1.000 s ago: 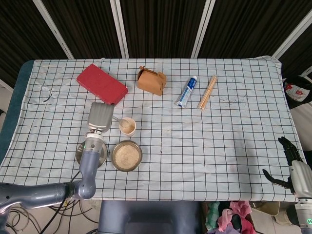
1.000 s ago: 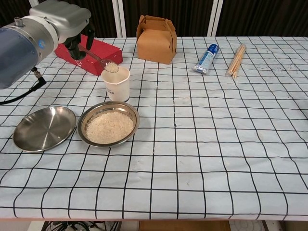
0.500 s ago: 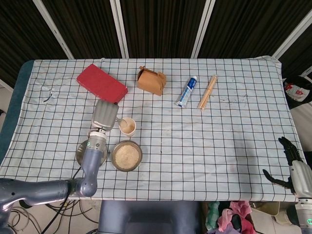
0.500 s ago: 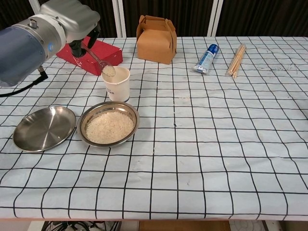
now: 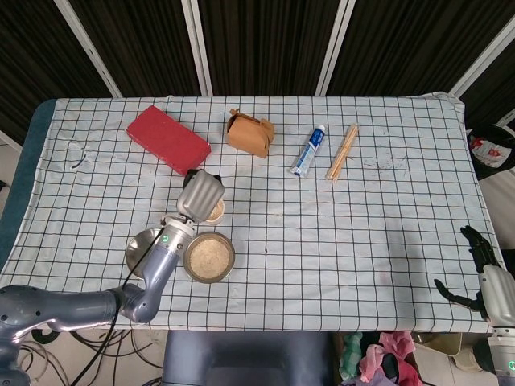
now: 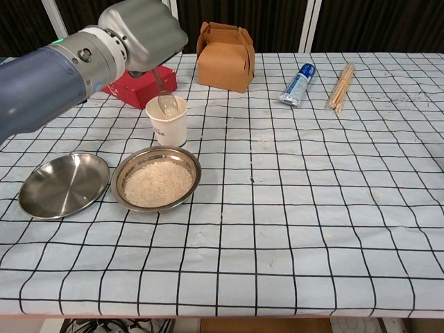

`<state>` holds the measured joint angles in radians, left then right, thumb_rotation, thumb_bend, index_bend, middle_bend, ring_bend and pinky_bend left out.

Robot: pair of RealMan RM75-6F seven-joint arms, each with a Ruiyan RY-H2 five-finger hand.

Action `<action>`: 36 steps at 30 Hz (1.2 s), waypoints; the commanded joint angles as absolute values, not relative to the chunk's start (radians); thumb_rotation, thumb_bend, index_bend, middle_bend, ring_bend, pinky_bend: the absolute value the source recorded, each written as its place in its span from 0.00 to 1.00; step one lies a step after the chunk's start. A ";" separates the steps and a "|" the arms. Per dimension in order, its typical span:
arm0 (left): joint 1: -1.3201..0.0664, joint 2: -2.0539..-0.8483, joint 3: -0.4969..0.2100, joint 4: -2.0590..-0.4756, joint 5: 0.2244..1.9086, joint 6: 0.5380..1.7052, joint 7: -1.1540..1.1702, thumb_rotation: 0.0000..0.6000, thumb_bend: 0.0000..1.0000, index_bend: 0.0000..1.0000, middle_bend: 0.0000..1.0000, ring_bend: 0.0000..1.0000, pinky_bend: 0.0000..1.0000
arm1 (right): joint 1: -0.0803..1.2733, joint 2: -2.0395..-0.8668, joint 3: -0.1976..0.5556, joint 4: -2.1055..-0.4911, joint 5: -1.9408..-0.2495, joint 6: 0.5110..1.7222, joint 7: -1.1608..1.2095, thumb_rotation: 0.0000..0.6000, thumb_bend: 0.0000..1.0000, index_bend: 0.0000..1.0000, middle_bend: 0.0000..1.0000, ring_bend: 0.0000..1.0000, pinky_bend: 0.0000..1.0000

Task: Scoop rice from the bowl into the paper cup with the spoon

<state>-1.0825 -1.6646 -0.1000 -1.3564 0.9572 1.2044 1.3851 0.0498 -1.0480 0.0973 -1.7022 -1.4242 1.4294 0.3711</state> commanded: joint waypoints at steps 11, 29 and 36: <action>-1.133 -1.614 0.015 -1.302 1.220 1.115 1.419 1.00 0.50 0.82 1.00 1.00 1.00 | 0.050 -1.047 0.097 -1.704 -1.425 1.427 0.375 1.00 0.20 0.00 0.00 0.00 0.18; -0.983 -1.597 -0.161 -1.497 1.034 1.270 1.288 1.00 0.50 0.81 1.00 1.00 1.00 | 0.048 -1.046 0.098 -1.704 -1.427 1.431 0.378 1.00 0.20 0.00 0.00 0.00 0.18; -0.892 -1.522 -0.177 -1.632 1.003 1.317 1.132 1.00 0.49 0.81 1.00 1.00 1.00 | 0.049 -1.048 0.096 -1.703 -1.429 1.428 0.373 1.00 0.20 0.00 0.00 0.00 0.18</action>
